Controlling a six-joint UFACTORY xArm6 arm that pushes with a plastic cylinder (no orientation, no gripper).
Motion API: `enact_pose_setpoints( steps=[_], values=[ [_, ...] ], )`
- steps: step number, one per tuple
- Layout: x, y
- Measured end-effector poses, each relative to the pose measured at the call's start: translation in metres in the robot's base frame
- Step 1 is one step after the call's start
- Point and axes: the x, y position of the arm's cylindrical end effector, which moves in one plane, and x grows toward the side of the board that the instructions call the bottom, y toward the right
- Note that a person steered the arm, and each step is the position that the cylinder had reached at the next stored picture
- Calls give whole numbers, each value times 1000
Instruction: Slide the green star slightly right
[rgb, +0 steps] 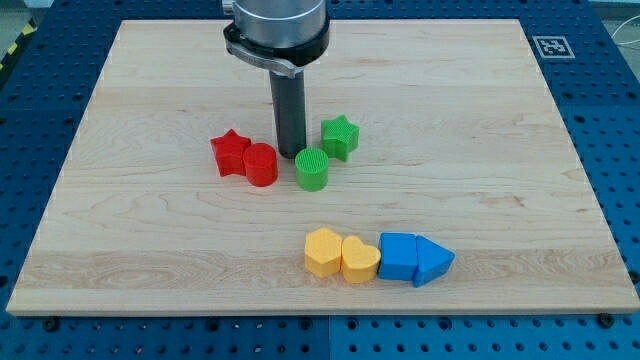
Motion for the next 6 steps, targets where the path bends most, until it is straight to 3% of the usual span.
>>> enact_pose_setpoints(
  steps=[2, 5, 6],
  values=[
    [-14, 18],
    [-35, 111],
    [-35, 105]
  ],
)
